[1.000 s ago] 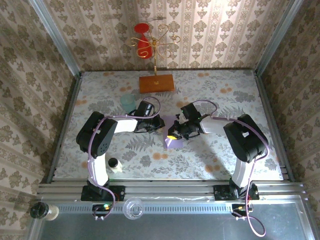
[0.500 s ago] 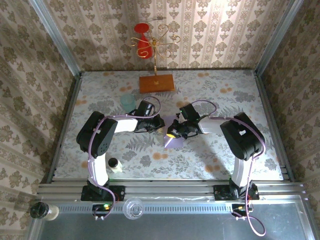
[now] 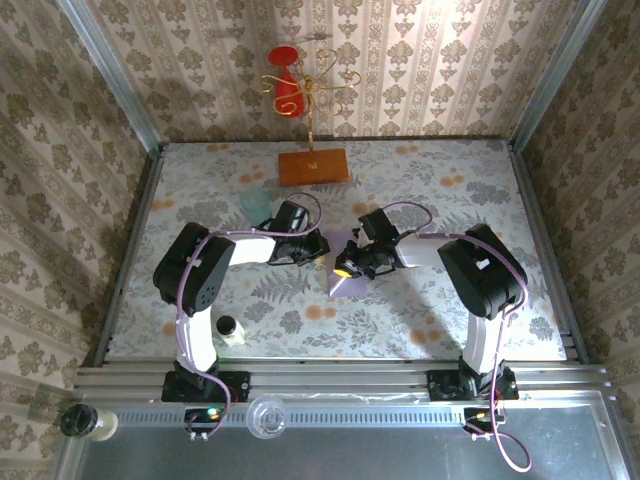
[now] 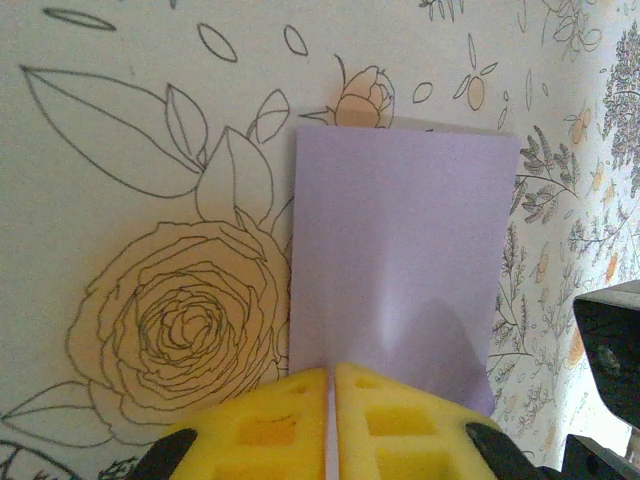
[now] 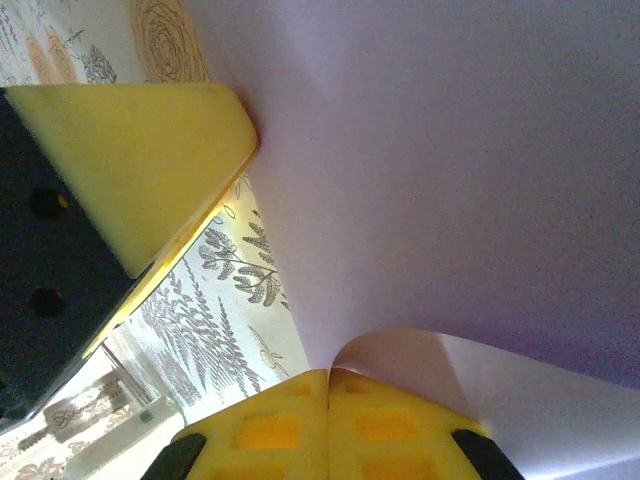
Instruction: Fold a paper plane with a square sheet of paper (pick it up from the middle)
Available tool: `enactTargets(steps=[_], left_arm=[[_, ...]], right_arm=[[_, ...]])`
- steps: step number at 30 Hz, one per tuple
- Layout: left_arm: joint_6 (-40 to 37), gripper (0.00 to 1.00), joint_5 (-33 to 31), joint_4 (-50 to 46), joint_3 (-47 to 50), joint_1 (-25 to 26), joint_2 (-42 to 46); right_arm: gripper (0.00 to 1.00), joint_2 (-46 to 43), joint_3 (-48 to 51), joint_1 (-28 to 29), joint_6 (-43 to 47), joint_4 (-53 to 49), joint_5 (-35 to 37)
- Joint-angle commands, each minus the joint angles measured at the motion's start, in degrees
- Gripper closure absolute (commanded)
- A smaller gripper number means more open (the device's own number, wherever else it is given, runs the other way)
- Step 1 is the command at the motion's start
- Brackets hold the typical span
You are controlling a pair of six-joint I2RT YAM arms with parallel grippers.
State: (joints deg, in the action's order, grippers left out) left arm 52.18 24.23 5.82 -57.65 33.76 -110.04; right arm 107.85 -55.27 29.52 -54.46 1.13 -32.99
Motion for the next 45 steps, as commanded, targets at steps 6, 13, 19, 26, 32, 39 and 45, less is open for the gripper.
enactTargets(steps=[6,13,19,26,32,39,45], left_arm=[[-1.26,0.88,0.12,-2.62,-0.75,0.61,-1.93],[-1.21,0.88,0.38,-2.57,-0.81,0.61,-2.13],[-1.12,0.88,0.47,-2.57,-0.97,0.61,-2.37],[-1.12,0.88,0.39,-2.53,-0.97,0.64,-2.37],[-1.16,0.88,0.38,-2.57,-0.94,0.69,-2.46],[-0.97,0.88,0.29,-2.49,-0.69,0.69,-2.29],[-0.81,0.88,-0.67,-2.88,-0.32,0.61,-2.02]], right_arm=[[0.92,1.33,-1.39,0.30,-0.38,0.09,-0.66],[0.92,1.74,-1.36,0.28,-0.55,0.71,-1.19],[0.92,1.93,-1.38,0.29,-0.72,1.16,-1.50],[0.92,2.07,-1.18,0.32,-0.92,1.77,-1.26],[0.92,2.21,-0.77,0.28,-1.26,2.23,-1.12],[0.92,2.26,-0.68,0.29,-1.62,1.87,-0.34],[0.93,1.42,-0.04,0.11,-1.76,1.60,0.74]])
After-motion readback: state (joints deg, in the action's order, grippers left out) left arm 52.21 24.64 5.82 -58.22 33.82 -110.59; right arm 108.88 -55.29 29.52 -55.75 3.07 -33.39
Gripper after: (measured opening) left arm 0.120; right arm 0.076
